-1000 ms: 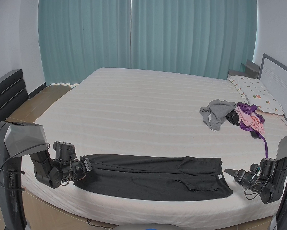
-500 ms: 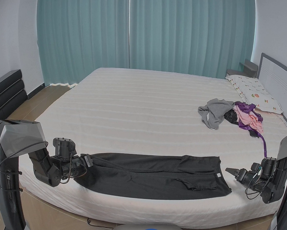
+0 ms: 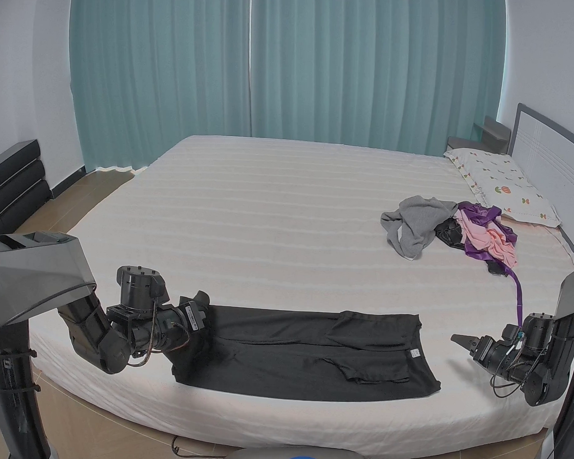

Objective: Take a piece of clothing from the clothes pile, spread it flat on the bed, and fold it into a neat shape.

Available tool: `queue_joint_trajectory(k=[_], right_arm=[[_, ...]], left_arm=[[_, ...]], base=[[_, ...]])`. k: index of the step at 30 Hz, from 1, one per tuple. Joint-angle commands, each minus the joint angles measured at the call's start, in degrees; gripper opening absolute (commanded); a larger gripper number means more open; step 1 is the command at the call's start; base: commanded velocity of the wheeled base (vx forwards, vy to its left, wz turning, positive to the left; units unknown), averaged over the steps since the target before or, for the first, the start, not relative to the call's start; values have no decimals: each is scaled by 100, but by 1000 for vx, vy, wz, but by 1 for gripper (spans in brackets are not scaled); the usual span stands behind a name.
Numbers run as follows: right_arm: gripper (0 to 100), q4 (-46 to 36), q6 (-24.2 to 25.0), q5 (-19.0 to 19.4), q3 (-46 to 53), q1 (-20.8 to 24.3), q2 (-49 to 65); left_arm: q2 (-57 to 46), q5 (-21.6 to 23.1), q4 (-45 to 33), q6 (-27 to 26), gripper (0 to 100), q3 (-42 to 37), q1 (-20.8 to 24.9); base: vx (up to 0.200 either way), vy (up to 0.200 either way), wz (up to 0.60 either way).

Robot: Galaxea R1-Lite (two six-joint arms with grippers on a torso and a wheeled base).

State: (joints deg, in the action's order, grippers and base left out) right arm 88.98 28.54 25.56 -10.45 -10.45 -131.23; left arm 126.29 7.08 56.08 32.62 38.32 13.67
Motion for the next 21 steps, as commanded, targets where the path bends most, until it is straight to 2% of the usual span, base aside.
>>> queue_joint_trajectory(k=[1,6,9,15,21], right_arm=[[100,76,3,1,-1,-1,1],[100,76,-6,1,-1,8,1],[100,76,-6,1,-1,8,1],[100,76,-6,1,8,8,1],[100,76,3,1,34,8,1]], left_arm=[[-158,-14,-167,-1,0,80,180],[-211,-58,-369,7,0,255,462],[-202,-242,-695,-1,0,528,672],[-158,-330,-993,7,0,800,848],[-131,-348,-976,16,0,818,866]], base=[[0,-200,0],[0,-200,0],[0,-200,0],[0,-200,0],[0,0,0]])
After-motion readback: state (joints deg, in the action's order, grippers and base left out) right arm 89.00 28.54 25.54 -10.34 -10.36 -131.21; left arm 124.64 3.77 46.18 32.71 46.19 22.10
